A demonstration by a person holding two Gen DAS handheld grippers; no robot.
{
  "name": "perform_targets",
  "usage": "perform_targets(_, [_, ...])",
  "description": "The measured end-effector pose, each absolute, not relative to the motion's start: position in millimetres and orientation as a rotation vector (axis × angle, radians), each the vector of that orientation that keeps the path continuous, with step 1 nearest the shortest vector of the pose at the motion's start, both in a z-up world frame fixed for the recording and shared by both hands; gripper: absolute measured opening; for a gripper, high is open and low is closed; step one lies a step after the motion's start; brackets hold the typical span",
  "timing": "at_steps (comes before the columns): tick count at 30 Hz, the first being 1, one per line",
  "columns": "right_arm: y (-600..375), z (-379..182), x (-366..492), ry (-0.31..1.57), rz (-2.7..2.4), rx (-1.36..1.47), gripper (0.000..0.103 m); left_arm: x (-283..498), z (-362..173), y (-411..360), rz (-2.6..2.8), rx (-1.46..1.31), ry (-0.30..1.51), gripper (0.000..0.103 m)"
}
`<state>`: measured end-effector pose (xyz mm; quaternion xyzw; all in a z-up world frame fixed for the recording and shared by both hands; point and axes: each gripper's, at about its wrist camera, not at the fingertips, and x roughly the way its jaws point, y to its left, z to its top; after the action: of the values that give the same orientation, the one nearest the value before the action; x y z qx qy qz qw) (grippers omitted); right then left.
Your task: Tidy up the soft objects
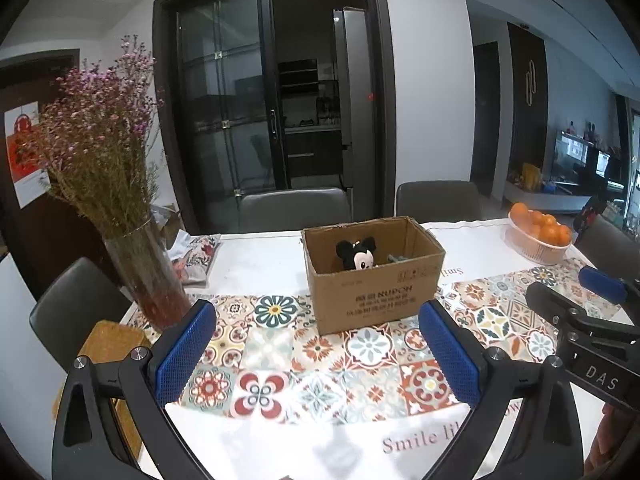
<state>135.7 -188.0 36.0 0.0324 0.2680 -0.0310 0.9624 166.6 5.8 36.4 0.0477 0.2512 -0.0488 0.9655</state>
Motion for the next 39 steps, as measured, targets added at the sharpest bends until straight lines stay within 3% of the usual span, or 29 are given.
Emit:
perform_targets(20, [-205, 44, 22, 0.508, -0.039, 0.075, 0.087, 47, 45, -10, -0.107, 0.074, 0.484, 0.103])
perform_targets(39, [-210, 49, -9, 0.489, -0.025, 0.076, 0.087, 9, 54, -18, -0.1, 0.095, 0.437, 0.103])
